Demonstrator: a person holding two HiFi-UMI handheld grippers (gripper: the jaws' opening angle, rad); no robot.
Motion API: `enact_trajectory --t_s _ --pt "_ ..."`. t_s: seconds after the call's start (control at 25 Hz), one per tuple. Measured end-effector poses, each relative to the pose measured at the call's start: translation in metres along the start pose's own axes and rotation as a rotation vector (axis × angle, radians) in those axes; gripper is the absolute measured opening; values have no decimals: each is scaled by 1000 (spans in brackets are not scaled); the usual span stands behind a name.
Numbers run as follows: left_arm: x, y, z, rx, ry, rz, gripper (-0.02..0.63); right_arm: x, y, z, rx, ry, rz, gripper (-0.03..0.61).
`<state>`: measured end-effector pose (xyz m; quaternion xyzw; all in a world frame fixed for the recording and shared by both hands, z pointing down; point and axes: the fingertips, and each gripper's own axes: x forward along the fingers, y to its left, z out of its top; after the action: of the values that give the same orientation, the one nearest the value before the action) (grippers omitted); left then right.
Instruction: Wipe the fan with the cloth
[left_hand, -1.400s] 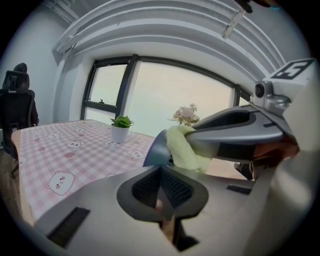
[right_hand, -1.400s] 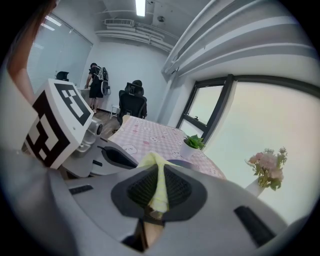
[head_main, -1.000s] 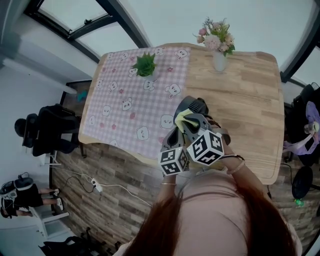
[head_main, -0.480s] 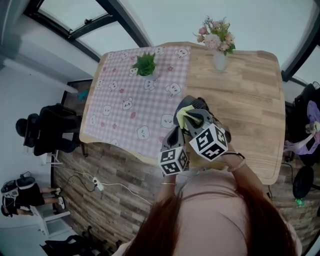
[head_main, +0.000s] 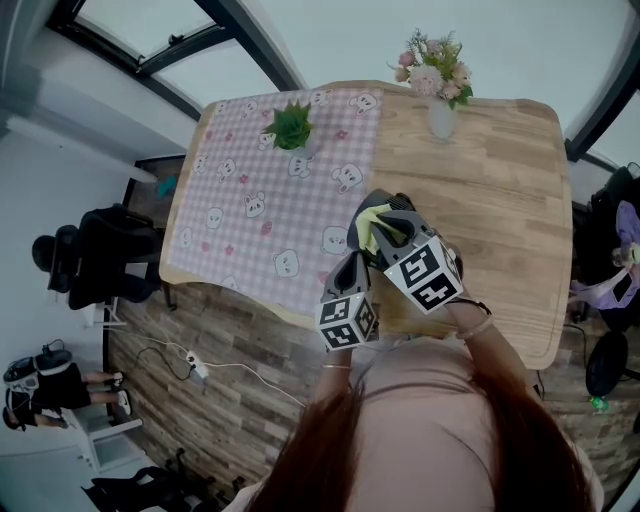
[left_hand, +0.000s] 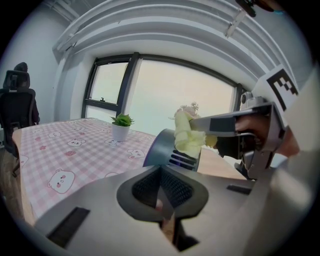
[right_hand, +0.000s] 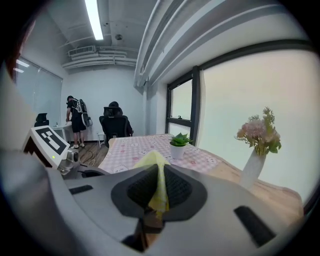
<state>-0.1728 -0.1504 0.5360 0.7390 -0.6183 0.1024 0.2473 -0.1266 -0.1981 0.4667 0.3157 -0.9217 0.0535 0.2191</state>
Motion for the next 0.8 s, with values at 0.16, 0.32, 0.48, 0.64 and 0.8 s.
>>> enact_trajectory --t_s 0.16,0.32,0.48,0.64,0.8 --pt "1 0 0 0 2 2 12 1 -6 0 23 -8 -3 32" --pt "1 0 0 1 2 2 12 2 -12 0 51 -14 -6 31" --pt "1 0 1 1 2 2 12 3 -18 1 84 -21 -9 31" --pt "1 1 0 -5 2 3 12 4 -24 -1 121 -34 -6 31" --pt "-1 1 0 -9 2 6 12 3 -28 -2 187 -46 5 31"
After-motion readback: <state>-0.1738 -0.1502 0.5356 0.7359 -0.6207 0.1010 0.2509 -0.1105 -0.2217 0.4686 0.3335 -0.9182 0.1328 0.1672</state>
